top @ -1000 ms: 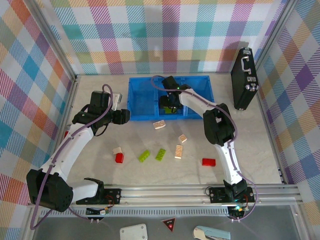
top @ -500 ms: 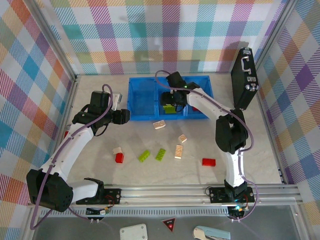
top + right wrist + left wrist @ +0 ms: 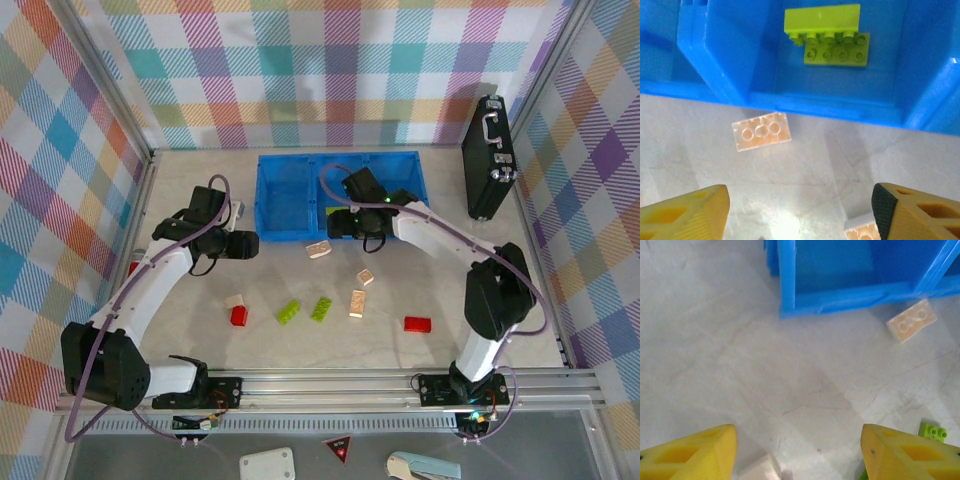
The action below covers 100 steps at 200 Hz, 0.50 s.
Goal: Sort the legos into containers by color
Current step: Pick up the lego from the bottom-left of the table.
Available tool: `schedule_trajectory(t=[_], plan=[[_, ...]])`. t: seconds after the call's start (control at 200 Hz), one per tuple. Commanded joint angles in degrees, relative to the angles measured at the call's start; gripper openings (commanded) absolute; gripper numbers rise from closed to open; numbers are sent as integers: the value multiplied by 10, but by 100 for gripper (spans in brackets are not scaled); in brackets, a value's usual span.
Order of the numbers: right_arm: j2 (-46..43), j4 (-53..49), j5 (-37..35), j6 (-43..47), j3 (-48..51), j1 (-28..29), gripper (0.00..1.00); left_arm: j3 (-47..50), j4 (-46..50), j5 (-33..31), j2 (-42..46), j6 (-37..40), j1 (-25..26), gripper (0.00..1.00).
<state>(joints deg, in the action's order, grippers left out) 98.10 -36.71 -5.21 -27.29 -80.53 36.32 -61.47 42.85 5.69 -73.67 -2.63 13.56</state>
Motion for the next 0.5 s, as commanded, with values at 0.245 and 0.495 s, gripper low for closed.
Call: schedule_trajectory(t=[0.245,0.495], plan=[[-105,30,15,-26,116,5,76,73,82,-43,48,-176,26,64],[-134,38,12,-29,157,5,76,138,73,-69,74,-267,81,65]])
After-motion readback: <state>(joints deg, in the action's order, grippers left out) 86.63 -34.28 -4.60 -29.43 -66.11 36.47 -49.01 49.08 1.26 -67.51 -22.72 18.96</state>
